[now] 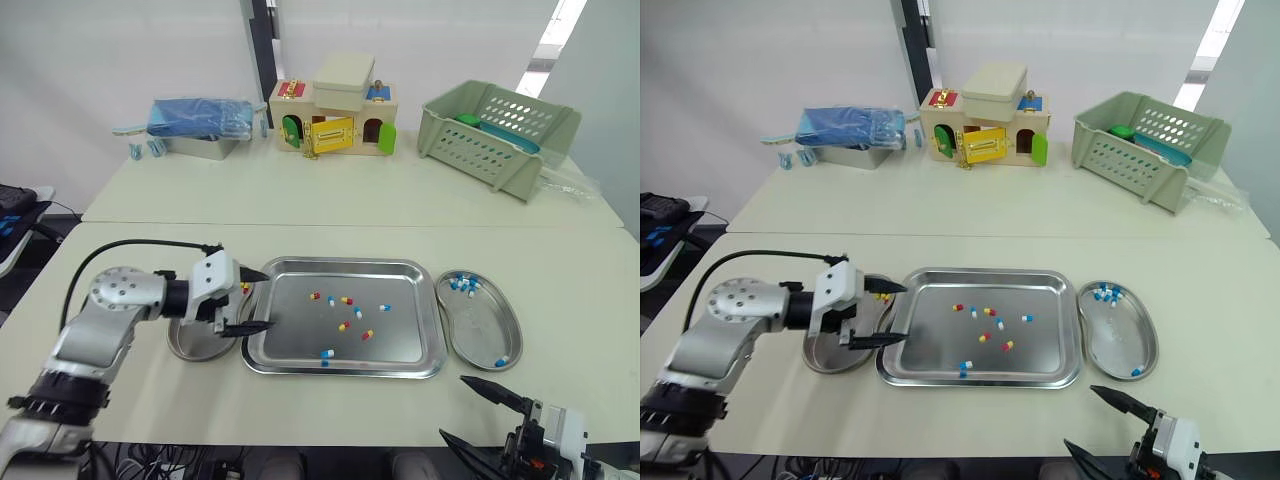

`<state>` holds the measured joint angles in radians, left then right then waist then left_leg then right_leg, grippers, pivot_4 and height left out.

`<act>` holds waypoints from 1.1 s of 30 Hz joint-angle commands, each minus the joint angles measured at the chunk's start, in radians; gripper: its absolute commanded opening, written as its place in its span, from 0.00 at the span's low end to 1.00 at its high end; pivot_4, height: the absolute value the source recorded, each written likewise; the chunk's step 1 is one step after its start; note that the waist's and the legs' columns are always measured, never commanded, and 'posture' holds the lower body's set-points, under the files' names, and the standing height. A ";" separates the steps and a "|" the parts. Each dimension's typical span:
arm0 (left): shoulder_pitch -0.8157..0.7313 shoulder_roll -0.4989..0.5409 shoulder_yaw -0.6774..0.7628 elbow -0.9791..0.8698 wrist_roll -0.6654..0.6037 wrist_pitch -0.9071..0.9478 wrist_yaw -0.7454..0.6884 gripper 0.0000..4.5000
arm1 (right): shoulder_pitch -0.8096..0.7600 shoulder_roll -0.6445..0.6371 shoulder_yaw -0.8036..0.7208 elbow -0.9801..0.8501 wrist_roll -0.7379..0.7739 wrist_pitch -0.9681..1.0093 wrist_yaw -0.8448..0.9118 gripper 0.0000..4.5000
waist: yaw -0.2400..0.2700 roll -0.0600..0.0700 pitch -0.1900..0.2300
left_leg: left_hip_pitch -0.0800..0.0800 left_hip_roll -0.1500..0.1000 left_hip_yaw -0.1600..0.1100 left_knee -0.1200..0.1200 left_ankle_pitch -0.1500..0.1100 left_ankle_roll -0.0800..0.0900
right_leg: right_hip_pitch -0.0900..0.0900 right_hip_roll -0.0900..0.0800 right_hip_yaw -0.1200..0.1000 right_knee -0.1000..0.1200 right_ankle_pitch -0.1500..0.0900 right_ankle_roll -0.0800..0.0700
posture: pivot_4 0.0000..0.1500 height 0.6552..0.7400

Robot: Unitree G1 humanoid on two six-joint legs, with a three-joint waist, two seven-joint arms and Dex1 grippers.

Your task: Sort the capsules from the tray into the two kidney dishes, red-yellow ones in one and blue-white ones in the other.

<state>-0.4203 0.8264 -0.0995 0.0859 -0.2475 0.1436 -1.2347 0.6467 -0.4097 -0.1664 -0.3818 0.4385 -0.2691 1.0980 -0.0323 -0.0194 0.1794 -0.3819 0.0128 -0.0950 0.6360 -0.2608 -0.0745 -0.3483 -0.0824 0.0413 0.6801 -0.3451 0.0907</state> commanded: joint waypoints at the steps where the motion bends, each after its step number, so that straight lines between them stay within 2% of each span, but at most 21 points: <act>1: -0.050 -0.036 -0.040 0.024 0.043 0.000 0.015 1.00 | 0.022 0.009 0.021 -0.020 -0.011 -0.039 -0.030 1.00 | -0.002 0.000 0.000 | 0.000 0.000 0.000 0.000 0.000 0.000 | 0.000 0.000 0.000 0.000 0.000 0.000 | 1.00 1.00; 11: -0.181 -0.116 -0.164 0.095 0.166 0.082 0.020 1.00 | 0.035 -0.002 0.062 -0.029 -0.022 -0.052 -0.089 1.00 | -0.001 0.000 0.000 | 0.000 0.000 -0.001 0.001 0.000 0.000 | 0.000 0.000 0.000 0.000 0.000 0.000 | 1.00 1.00; 25: -0.253 -0.221 -0.228 0.211 0.274 0.082 0.079 1.00 | 0.043 0.002 0.106 -0.035 -0.050 -0.085 -0.176 1.00 | 0.001 0.000 0.000 | 0.000 0.000 -0.002 0.003 0.000 0.000 | 0.001 0.000 -0.001 0.000 0.000 0.000 | 1.00 1.00; 28: -0.258 -0.228 -0.230 0.214 0.282 0.089 0.072 0.86 | 0.047 -0.004 0.112 -0.037 -0.053 -0.085 -0.187 1.00 | 0.001 0.000 0.000 | -0.001 0.000 -0.002 0.003 0.000 0.000 | 0.001 0.000 -0.001 0.000 0.000 0.000 | 1.00 1.00; 33: -0.253 -0.217 -0.249 0.201 0.297 0.123 0.043 0.50 | 0.055 -0.010 0.116 -0.040 -0.054 -0.093 -0.196 1.00 | 0.001 0.000 0.000 | 0.000 0.000 -0.002 0.003 0.000 0.000 | 0.002 0.000 -0.001 0.001 0.000 0.000 | 1.00 1.00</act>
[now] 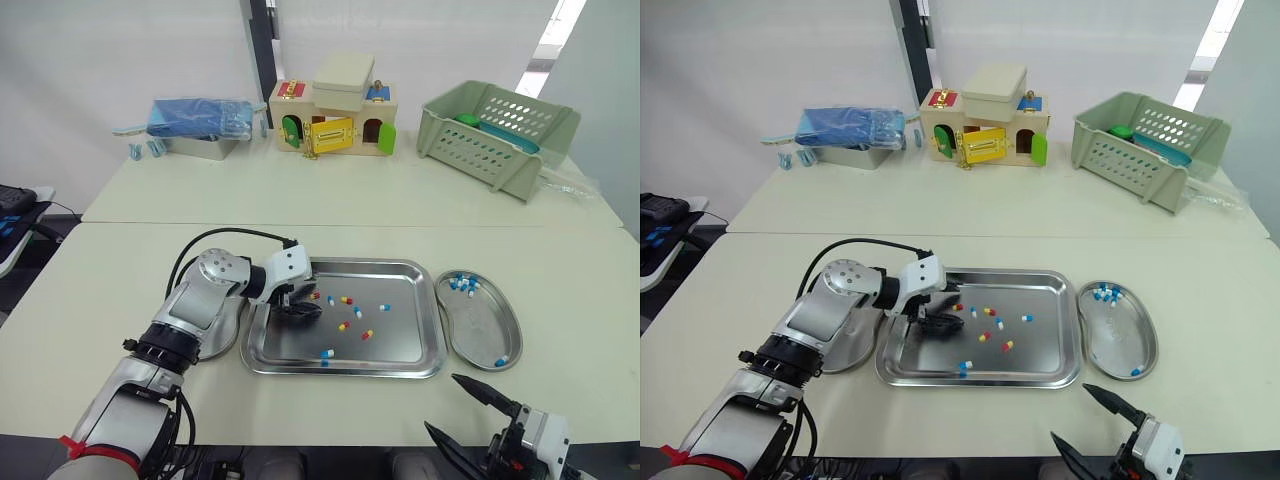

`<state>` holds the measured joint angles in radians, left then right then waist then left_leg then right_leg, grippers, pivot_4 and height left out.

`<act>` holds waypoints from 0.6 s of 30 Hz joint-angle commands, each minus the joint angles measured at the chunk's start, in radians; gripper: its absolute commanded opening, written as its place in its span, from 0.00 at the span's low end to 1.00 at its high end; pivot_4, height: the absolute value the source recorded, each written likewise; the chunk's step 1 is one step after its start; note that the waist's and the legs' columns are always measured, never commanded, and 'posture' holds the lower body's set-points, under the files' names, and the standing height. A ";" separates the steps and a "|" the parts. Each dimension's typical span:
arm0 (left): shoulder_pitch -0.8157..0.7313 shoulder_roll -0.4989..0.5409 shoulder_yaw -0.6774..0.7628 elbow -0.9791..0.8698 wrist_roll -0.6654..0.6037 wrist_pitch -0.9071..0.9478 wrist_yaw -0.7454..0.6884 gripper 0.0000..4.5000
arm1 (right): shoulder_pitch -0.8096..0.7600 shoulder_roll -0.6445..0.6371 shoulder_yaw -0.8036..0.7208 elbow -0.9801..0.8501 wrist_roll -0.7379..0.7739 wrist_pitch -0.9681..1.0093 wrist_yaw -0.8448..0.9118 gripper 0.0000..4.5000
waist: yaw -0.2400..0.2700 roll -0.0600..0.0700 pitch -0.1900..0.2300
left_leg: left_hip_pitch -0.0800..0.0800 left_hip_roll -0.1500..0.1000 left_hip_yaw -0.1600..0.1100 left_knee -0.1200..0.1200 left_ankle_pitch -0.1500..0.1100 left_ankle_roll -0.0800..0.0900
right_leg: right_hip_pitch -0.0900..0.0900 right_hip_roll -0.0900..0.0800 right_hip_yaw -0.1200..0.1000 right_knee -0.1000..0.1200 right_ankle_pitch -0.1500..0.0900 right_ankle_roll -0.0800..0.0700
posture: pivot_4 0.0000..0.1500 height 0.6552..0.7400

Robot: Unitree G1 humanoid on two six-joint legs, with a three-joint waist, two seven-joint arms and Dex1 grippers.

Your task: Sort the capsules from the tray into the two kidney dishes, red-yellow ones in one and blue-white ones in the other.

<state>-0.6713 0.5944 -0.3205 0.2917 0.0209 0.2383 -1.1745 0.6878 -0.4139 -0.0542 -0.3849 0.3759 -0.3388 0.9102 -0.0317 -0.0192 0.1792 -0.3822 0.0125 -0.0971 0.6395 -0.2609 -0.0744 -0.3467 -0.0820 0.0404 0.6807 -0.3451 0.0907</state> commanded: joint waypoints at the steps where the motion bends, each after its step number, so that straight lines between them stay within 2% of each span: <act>1: -0.001 0.018 -0.032 -0.009 0.032 0.043 -0.023 0.42 | 0.015 -0.007 0.004 -0.037 0.008 -0.025 -0.009 1.00 | 0.000 0.000 0.000 | 0.000 0.000 0.000 0.000 0.000 0.000 | 0.000 0.000 0.000 0.000 0.000 0.000 | 1.00 1.00; 6: 0.007 0.030 -0.047 -0.031 0.042 0.076 -0.031 0.03 | 0.024 -0.010 0.006 -0.040 0.008 -0.031 -0.010 1.00 | 0.000 0.001 -0.001 | 0.002 0.000 0.000 0.000 0.000 0.000 | 0.002 0.000 0.000 0.000 0.000 0.000 | 1.00 1.00; 7: 0.008 0.030 -0.047 -0.034 0.041 0.079 -0.031 0.00 | 0.026 -0.010 0.006 -0.040 0.009 -0.033 -0.011 1.00 | -0.001 0.001 -0.001 | 0.002 0.000 0.000 0.000 0.000 0.000 | 0.003 0.000 0.000 0.000 0.000 0.000 | 1.00 1.00; 15: 0.027 0.047 -0.029 -0.086 0.013 0.089 -0.070 0.00 | 0.024 -0.016 0.009 -0.031 0.018 -0.047 -0.007 1.00 | -0.001 0.001 -0.001 | 0.002 0.000 0.000 0.000 0.000 0.000 | 0.003 0.000 0.000 0.000 0.000 0.000 | 1.00 1.00; 18: 0.049 0.088 0.014 -0.174 -0.047 0.190 -0.109 0.00 | 0.018 -0.029 0.012 -0.035 0.024 -0.040 0.003 1.00 | -0.002 0.001 -0.001 | 0.002 0.000 0.000 0.000 0.000 0.000 | 0.003 0.000 0.000 0.000 0.000 0.000 | 1.00 1.00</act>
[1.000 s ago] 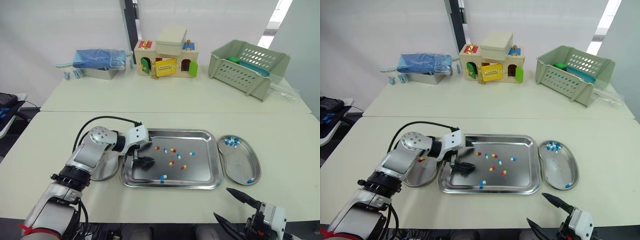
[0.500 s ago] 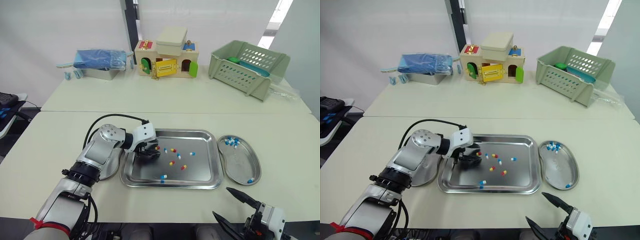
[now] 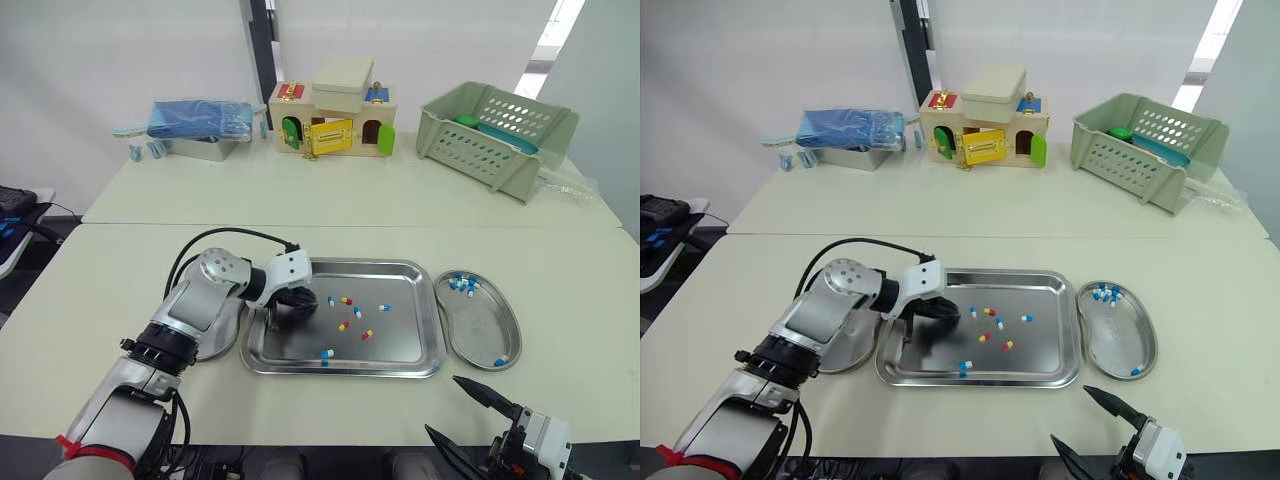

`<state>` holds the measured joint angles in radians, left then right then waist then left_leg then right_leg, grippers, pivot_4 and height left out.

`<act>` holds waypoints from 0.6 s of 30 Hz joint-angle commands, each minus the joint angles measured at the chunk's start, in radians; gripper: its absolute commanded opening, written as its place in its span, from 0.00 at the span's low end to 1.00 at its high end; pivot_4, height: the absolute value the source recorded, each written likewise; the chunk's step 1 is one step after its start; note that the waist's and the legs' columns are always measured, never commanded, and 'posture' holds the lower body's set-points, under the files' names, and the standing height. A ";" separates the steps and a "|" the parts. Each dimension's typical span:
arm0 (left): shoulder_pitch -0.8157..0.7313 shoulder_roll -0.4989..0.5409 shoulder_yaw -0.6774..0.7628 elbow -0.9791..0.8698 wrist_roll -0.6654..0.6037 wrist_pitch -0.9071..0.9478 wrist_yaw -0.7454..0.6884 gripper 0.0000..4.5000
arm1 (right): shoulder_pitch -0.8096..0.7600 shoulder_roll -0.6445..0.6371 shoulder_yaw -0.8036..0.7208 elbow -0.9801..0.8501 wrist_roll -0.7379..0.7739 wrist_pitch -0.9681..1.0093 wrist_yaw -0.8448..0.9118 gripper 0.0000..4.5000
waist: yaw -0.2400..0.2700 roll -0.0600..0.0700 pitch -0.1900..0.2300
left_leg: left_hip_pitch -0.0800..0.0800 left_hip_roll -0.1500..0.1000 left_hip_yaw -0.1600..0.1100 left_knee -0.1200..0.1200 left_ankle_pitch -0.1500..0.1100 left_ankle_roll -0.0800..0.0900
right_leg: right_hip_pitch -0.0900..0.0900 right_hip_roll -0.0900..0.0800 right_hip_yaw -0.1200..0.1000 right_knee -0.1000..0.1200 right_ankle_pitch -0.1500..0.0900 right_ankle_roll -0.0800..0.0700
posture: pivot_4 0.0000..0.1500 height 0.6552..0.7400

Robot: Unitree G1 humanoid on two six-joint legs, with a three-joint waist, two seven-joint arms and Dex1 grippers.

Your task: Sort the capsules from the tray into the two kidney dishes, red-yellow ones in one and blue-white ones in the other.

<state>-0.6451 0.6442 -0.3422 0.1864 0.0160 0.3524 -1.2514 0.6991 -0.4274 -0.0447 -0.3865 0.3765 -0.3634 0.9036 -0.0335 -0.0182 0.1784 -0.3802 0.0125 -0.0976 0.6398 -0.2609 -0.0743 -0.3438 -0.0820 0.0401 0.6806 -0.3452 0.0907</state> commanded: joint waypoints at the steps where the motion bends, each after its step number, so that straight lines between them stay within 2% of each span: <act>1: 0.029 0.051 0.049 -0.090 -0.054 0.096 -0.031 0.00 | 0.005 -0.022 0.005 -0.036 0.024 -0.013 0.013 1.00 | 0.000 0.000 0.000 | 0.000 0.000 0.000 0.000 0.000 0.000 | 0.000 0.000 0.000 0.000 0.000 0.000 | 1.00 1.00; 9: 0.126 0.212 0.230 -0.258 -0.144 0.270 0.020 0.00 | -0.048 -0.090 0.019 -0.048 0.046 0.027 0.044 1.00 | -0.002 0.000 0.000 | -0.001 0.000 -0.001 0.000 0.000 0.000 | 0.000 0.000 -0.001 0.000 0.000 0.000 | 1.00 1.00; 18: 0.300 0.358 0.411 -0.315 -0.193 0.356 0.105 0.00 | -0.139 -0.139 0.047 -0.018 0.079 0.062 0.102 1.00 | 0.001 0.000 0.000 | -0.001 0.000 -0.001 0.000 0.000 0.000 | 0.000 0.000 -0.001 0.000 0.000 0.000 | 1.00 1.00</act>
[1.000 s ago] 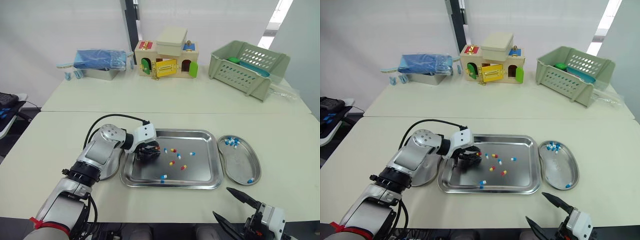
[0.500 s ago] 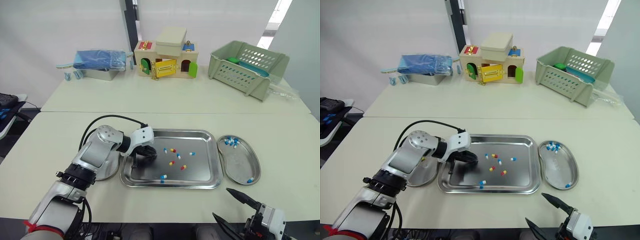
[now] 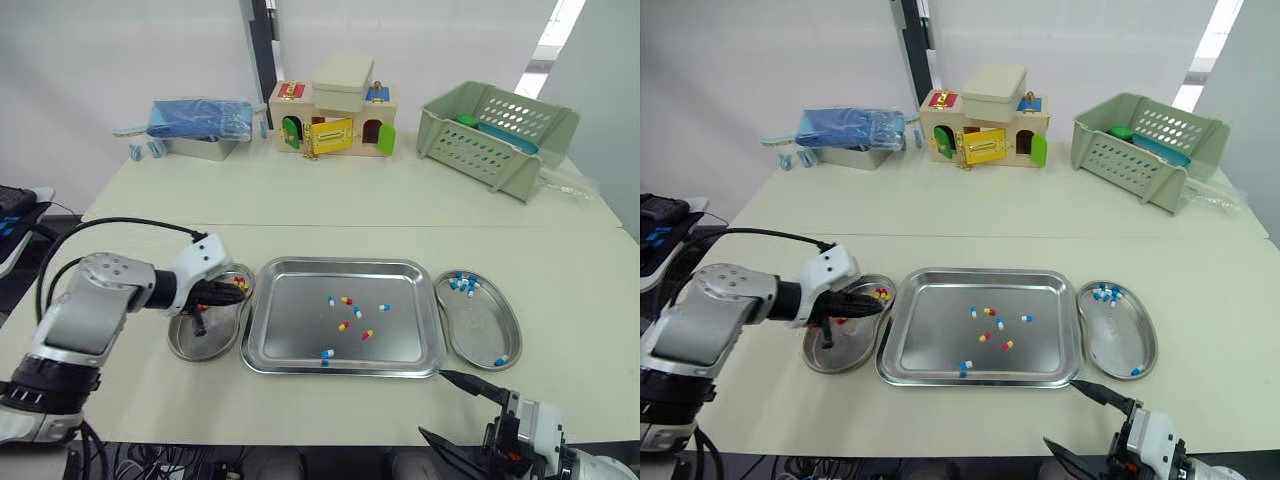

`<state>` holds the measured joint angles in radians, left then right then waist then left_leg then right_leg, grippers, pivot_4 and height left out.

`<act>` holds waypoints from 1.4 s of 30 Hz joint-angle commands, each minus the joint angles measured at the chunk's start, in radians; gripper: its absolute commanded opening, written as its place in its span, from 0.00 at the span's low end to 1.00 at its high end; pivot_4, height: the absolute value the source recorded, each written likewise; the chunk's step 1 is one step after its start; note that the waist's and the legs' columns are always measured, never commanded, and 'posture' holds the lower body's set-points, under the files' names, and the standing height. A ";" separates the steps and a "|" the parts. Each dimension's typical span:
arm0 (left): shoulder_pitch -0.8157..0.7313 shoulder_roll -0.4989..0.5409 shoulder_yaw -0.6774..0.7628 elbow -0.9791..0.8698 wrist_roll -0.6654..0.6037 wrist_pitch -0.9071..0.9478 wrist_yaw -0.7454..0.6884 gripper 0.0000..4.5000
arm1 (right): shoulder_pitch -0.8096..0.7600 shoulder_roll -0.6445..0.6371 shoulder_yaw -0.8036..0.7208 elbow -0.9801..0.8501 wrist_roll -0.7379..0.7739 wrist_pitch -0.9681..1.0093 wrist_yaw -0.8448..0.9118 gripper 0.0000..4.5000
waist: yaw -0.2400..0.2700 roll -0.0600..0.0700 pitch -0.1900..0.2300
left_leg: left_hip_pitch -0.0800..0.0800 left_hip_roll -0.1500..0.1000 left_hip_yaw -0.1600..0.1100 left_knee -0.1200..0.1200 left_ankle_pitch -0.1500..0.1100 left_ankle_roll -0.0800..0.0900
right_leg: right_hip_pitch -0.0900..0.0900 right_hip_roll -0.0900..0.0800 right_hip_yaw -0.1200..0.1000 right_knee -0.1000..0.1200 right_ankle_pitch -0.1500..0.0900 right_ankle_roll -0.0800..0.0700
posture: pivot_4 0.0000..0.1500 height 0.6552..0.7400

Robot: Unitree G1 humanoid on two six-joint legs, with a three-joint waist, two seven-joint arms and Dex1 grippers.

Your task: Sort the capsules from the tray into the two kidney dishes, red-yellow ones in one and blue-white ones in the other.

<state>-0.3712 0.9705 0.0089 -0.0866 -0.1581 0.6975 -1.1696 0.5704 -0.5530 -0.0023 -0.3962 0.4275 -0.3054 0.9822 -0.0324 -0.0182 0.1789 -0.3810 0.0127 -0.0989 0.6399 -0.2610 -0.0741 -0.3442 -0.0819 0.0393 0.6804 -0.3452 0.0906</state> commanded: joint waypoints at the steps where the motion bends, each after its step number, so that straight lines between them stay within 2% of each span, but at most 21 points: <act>1: 0.046 0.039 0.073 -0.054 -0.024 0.016 0.032 0.00 | -0.020 -0.017 0.006 -0.003 0.031 0.007 0.032 1.00 | 0.000 0.000 0.000 | 0.000 0.000 0.000 0.000 0.000 0.000 | 0.000 0.000 0.000 0.000 0.000 0.000 | 1.00 1.00; 8: 0.099 0.042 0.100 -0.114 -0.058 0.053 0.085 0.00 | -0.066 -0.028 0.006 0.026 0.046 0.023 0.060 1.00 | 0.001 -0.001 0.000 | 0.000 0.000 0.000 0.000 0.000 0.000 | 0.000 0.000 0.000 0.000 0.000 0.000 | 1.00 1.00; 12: 0.109 0.044 0.098 -0.123 -0.082 0.029 0.083 0.24 | -0.073 -0.029 0.001 0.022 0.052 0.036 0.064 1.00 | 0.001 -0.001 0.000 | 0.000 0.000 0.000 0.000 0.000 0.000 | 0.000 0.000 0.000 0.000 0.000 0.000 | 1.00 1.00; 22: 0.101 0.059 0.077 -0.107 -0.098 0.015 0.086 0.97 | -0.057 -0.031 -0.018 0.000 0.055 0.049 0.054 1.00 | 0.000 -0.001 0.000 | 0.000 0.000 0.000 0.000 0.000 0.000 | 0.000 0.000 0.000 0.000 0.000 0.000 | 1.00 1.00; 23: 0.102 0.059 0.078 -0.104 -0.100 0.011 0.083 1.00 | -0.054 -0.031 -0.022 -0.006 0.056 0.052 0.051 1.00 | 0.000 -0.001 0.000 | 0.000 0.000 0.000 0.000 0.000 0.000 | 0.000 0.000 0.000 0.000 0.000 0.000 | 1.00 1.00; 28: 0.134 0.042 0.176 -0.089 -0.163 -0.072 0.061 1.00 | -0.033 -0.071 -0.074 -0.067 0.077 0.120 0.025 1.00 | -0.001 0.000 0.000 | 0.000 0.000 0.000 0.000 0.000 0.000 | 0.000 0.000 0.000 0.000 0.000 0.000 | 1.00 1.00; 30: 0.206 0.050 0.280 -0.066 -0.196 -0.109 0.033 1.00 | -0.021 -0.135 -0.147 -0.111 0.116 0.219 0.000 1.00 | -0.005 0.000 0.000 | 0.000 0.000 0.000 0.000 0.000 0.000 | 0.000 0.000 0.000 0.000 0.000 0.000 | 1.00 1.00; 34: 0.353 0.070 0.456 0.042 -0.179 -0.230 0.010 1.00 | -0.024 -0.255 -0.310 -0.167 0.213 0.411 -0.037 1.00 | -0.013 0.000 0.000 | 0.001 0.000 0.002 -0.001 0.000 0.000 | -0.001 0.000 0.002 0.000 0.000 0.000 | 1.00 1.00; 38: 0.447 0.071 0.603 0.153 -0.173 -0.348 0.010 1.00 | -0.050 -0.346 -0.496 -0.078 0.286 0.547 -0.005 1.00 | 0.000 -0.002 0.000 | 0.000 0.000 0.002 -0.001 0.000 0.000 | 0.000 -0.001 0.001 -0.001 0.000 0.000 | 1.00 1.00; 42: 0.487 0.080 0.670 0.298 -0.133 -0.481 0.036 1.00 | -0.126 -0.421 -0.587 0.124 0.249 0.588 0.055 1.00 | 0.003 -0.005 -0.001 | 0.000 0.000 0.002 -0.001 0.000 0.000 | 0.000 -0.001 0.001 -0.002 0.000 0.000 | 1.00 1.00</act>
<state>0.1148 1.0254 0.6286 0.1763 -0.3057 0.2786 -1.1448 0.4556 -0.9570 -0.5361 -0.3259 0.6843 0.2707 1.0111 -0.0290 -0.0231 0.1784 -0.3809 0.0124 -0.0962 0.6390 -0.2614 -0.0738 -0.3442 -0.0833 0.0401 0.6788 -0.3452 0.0905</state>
